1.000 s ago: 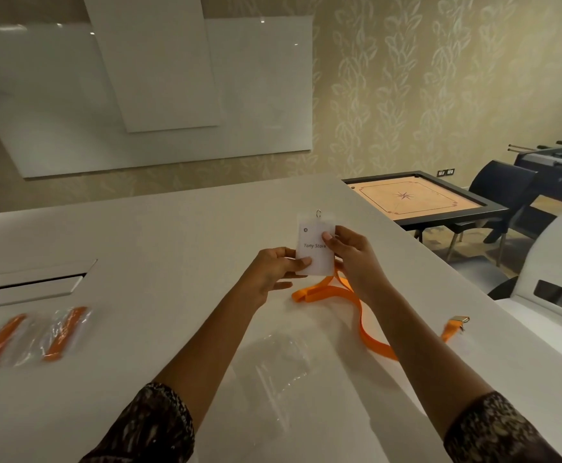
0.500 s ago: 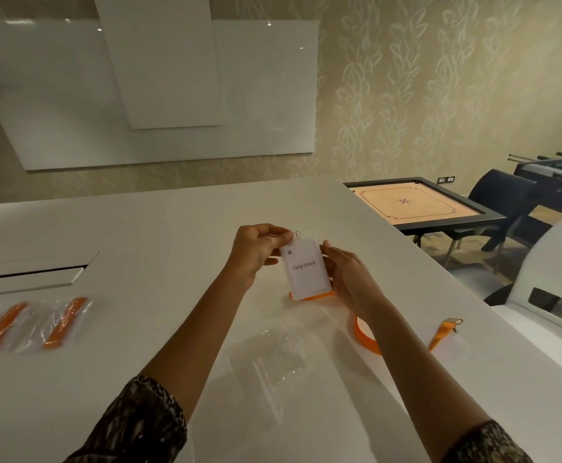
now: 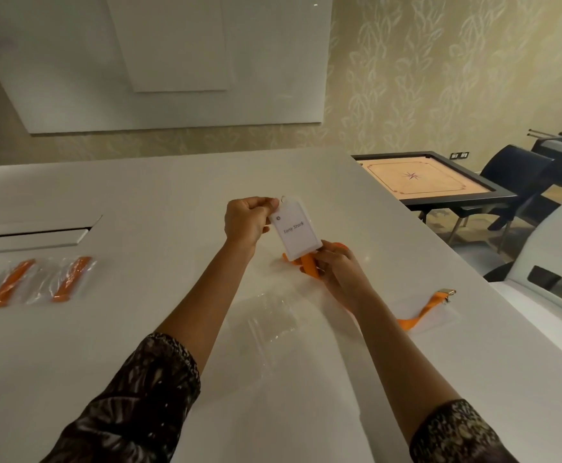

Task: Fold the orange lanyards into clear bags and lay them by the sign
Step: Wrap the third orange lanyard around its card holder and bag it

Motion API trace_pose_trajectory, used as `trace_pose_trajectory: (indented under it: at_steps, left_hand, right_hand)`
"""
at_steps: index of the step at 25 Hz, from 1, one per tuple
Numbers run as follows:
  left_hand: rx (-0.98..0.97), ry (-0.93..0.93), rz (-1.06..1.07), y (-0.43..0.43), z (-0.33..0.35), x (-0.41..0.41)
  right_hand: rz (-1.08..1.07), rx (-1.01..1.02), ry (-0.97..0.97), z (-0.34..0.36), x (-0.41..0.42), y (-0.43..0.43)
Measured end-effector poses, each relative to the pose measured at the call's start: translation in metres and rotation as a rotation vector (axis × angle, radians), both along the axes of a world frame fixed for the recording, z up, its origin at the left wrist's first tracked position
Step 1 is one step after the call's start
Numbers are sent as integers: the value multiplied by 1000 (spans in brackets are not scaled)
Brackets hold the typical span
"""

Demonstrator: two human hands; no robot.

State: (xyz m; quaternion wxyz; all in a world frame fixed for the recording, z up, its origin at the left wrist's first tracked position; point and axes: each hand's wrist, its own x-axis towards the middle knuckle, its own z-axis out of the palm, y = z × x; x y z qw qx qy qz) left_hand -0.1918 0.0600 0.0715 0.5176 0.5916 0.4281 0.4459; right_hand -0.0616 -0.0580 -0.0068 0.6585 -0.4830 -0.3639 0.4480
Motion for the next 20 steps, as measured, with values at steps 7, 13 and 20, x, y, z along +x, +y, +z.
trace_pose_trajectory:
  at_steps: [7, 13, 20]
  left_hand:
    - [-1, 21, 58, -12, -13, -25]
    - [-19, -18, -62, -34, -14, -44]
    - [-194, -137, -61, -54, -25, -65]
  right_hand:
    - [-20, -23, 8, -9, -20, -13]
    - [-211, -64, -64, -8, -49, -30]
    - [-157, -93, -113, -6, -70, -61]
